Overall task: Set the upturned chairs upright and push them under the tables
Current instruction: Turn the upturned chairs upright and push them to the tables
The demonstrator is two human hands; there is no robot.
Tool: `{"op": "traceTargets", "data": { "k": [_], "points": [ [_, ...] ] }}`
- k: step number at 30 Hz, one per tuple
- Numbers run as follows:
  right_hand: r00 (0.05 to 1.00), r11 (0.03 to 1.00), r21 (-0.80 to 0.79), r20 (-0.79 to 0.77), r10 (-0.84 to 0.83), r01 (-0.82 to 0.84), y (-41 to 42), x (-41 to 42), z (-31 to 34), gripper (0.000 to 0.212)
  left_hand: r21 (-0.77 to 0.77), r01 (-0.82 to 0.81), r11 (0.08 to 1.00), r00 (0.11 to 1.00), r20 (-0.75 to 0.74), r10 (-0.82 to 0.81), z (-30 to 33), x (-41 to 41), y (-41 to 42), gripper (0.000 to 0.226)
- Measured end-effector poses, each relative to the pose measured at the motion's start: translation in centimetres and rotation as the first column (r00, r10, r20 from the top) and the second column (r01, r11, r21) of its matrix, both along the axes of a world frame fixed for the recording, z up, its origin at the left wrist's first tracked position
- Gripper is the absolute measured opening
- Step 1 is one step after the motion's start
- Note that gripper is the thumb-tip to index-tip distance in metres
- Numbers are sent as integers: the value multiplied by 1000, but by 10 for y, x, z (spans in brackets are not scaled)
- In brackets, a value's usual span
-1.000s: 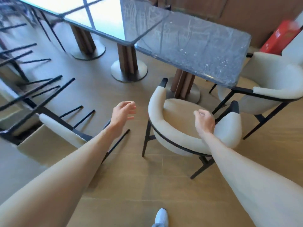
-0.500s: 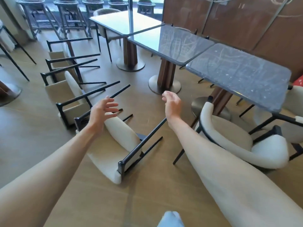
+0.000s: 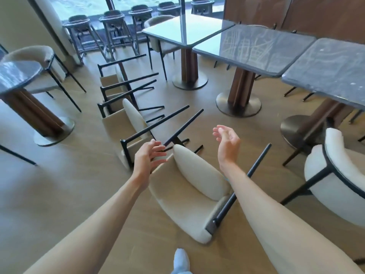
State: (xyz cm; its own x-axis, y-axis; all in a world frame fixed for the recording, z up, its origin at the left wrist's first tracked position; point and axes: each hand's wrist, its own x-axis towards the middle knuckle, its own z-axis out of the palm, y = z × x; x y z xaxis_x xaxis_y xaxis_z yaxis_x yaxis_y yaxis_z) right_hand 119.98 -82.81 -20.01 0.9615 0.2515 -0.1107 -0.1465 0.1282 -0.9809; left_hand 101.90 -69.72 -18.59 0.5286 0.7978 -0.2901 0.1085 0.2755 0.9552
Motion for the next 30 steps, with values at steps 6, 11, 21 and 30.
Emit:
{"op": "traceTargets", "data": {
  "k": [6,11,21,30],
  "points": [
    [975,986,-64,-175,138,-151,104,-32,-39,15,94,180,979,971,-174,-162,-19,5,109,26],
    [964,972,-205,-258,61,-117,133,-33,-60,21,18,315,949,925,-228,-303,-56,35,168,25],
    [790,916,-340,-490,-367,214,159,-54,-220,13,-408,447,796,787,-243,-567,-247,87,201,30],
    [382,866,-244,-821,-424,437,194,-113,-454,17,-611,201,766,791,-359,-495,-462,59,208,31]
  ]
}}
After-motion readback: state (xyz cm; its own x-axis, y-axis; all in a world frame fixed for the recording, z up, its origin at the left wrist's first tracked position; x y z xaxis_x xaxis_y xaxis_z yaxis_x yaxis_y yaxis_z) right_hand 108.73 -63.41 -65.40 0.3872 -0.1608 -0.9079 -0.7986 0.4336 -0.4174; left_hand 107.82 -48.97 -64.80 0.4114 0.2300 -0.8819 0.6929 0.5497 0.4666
